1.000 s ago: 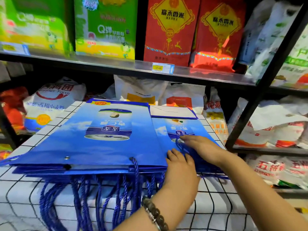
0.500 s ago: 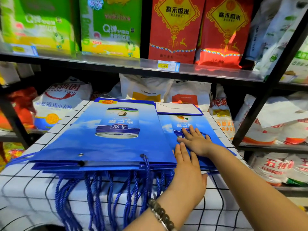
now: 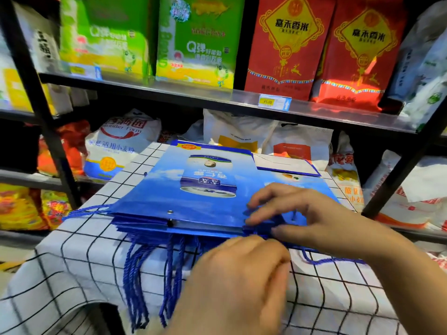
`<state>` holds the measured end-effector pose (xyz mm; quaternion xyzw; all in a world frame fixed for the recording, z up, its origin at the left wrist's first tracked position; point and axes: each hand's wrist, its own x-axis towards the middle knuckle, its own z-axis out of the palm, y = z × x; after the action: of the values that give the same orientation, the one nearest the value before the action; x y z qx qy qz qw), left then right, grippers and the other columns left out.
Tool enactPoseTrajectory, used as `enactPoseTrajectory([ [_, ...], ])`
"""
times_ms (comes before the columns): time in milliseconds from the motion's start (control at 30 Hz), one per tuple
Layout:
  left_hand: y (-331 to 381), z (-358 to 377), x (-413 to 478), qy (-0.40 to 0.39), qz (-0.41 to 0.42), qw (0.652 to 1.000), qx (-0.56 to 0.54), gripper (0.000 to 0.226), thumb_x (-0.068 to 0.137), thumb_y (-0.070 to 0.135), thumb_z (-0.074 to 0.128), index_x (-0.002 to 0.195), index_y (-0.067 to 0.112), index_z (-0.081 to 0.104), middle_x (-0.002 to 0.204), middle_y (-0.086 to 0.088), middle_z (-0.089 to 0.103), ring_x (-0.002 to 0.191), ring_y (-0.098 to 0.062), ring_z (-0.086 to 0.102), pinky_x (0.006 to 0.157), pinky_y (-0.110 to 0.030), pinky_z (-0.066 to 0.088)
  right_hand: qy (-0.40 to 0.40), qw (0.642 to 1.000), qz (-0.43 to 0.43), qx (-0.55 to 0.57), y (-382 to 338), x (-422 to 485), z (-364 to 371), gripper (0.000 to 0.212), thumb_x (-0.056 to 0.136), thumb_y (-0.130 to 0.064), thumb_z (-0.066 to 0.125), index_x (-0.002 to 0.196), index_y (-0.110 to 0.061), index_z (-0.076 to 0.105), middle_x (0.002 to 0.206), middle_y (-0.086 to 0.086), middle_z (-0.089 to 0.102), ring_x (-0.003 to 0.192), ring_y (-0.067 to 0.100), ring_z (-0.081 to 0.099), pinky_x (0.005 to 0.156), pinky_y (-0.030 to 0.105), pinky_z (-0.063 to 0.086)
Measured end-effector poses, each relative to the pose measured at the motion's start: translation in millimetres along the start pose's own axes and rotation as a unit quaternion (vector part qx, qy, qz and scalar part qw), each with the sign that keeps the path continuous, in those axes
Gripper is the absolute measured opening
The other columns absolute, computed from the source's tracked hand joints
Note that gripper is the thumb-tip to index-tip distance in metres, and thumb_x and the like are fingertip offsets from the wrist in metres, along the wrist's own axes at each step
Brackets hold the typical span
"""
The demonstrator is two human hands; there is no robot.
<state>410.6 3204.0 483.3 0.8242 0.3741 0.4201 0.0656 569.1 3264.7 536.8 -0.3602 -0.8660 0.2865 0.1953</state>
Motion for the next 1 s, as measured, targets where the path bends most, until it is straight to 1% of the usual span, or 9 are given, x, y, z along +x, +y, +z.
enactPoseTrajectory([
  [67,-13,-13,-2,0.044,-0.031,0.999,0.006,0.009,0.076,0.035,0.049,0.082,0.030,0.054,0.069,0.014,0.060,0.062,-0.002,0.055,0.054,-0.020,0.042,-0.031,0.998,-0.016,-0.053,0,3,9,0.035,0.076,-0.013,0.059,0.097,-0.040,0.066,0.114,-0.016,0.053,0.113,-0.002,0.049,0.091,0.010,0.037],
  [133,-21,-19,-4,0.046,-0.078,0.996,0.001,0.013,0.077,0.038,0.048,0.087,0.032,0.053,0.071,0.014,0.061,0.061,0.001,0.055,0.056,-0.022,0.043,0.002,0.996,-0.024,-0.087,6,7,14,0.033,0.075,-0.018,0.061,0.094,-0.045,0.061,0.110,-0.021,0.053,0.108,-0.003,0.051,0.085,0.010,0.040],
  [267,-31,-21,-13,0.026,-0.148,0.989,-0.001,0.022,0.076,0.047,0.043,0.091,0.035,0.054,0.079,0.016,0.062,0.063,0.001,0.057,0.059,-0.027,0.047,0.064,0.970,-0.082,-0.222,12,9,22,0.015,0.079,-0.038,0.057,0.094,-0.039,0.057,0.103,-0.022,0.052,0.093,-0.006,0.054,0.074,0.021,0.048],
  [433,-30,-22,-15,-0.017,-0.221,0.973,-0.064,0.023,0.077,0.056,0.051,0.085,0.038,0.062,0.079,0.025,0.063,0.080,0.009,0.056,0.071,-0.015,0.047,0.162,0.982,-0.053,-0.085,-4,14,25,0.009,0.077,-0.043,0.054,0.072,-0.035,0.056,0.091,-0.013,0.062,0.084,0.005,0.059,0.071,0.020,0.046],
  [600,-33,-20,-14,-0.063,-0.278,0.956,-0.068,0.009,0.080,0.048,0.059,0.080,0.041,0.053,0.072,0.023,0.061,0.063,0.008,0.049,0.055,-0.011,0.035,0.245,0.968,0.019,0.055,-10,26,26,0.012,0.083,-0.026,0.059,0.072,-0.024,0.058,0.071,-0.010,0.063,0.062,0.004,0.053,0.058,0.014,0.041],
  [733,-34,-15,-17,-0.039,-0.296,0.952,-0.065,0.020,0.075,0.060,0.057,0.083,0.044,0.049,0.071,0.022,0.062,0.064,0.003,0.052,0.057,-0.015,0.038,0.257,0.961,0.034,0.100,-14,28,28,0.018,0.088,-0.009,0.054,0.073,-0.018,0.058,0.071,0.000,0.065,0.058,0.001,0.053,0.057,0.009,0.039],
  [867,-29,-10,-23,0.001,-0.289,0.955,-0.071,0.020,0.072,0.063,0.056,0.084,0.049,0.050,0.063,0.023,0.055,0.062,-0.001,0.051,0.060,-0.019,0.042,0.254,0.957,0.044,0.130,-14,25,32,0.018,0.089,-0.006,0.052,0.075,-0.016,0.057,0.069,0.005,0.065,0.058,0.008,0.055,0.057,0.015,0.044],
  [933,-24,-13,-22,0.055,-0.263,0.958,-0.095,0.035,0.059,0.074,0.048,0.089,0.056,0.043,0.058,0.024,0.054,0.059,-0.002,0.051,0.058,-0.020,0.042,0.261,0.955,0.046,0.134,-14,21,35,0.017,0.089,-0.011,0.055,0.075,-0.019,0.057,0.071,0.005,0.065,0.061,0.011,0.057,0.058,0.020,0.046],
  [1000,-19,-14,-18,0.055,-0.248,0.964,-0.078,0.047,0.055,0.076,0.041,0.098,0.062,0.031,0.060,0.024,0.055,0.063,-0.003,0.054,0.062,-0.021,0.044,0.285,0.945,0.045,0.155,-14,16,40,0.014,0.088,-0.014,0.056,0.075,-0.019,0.058,0.071,0.005,0.064,0.063,0.011,0.057,0.060,0.021,0.047],
])
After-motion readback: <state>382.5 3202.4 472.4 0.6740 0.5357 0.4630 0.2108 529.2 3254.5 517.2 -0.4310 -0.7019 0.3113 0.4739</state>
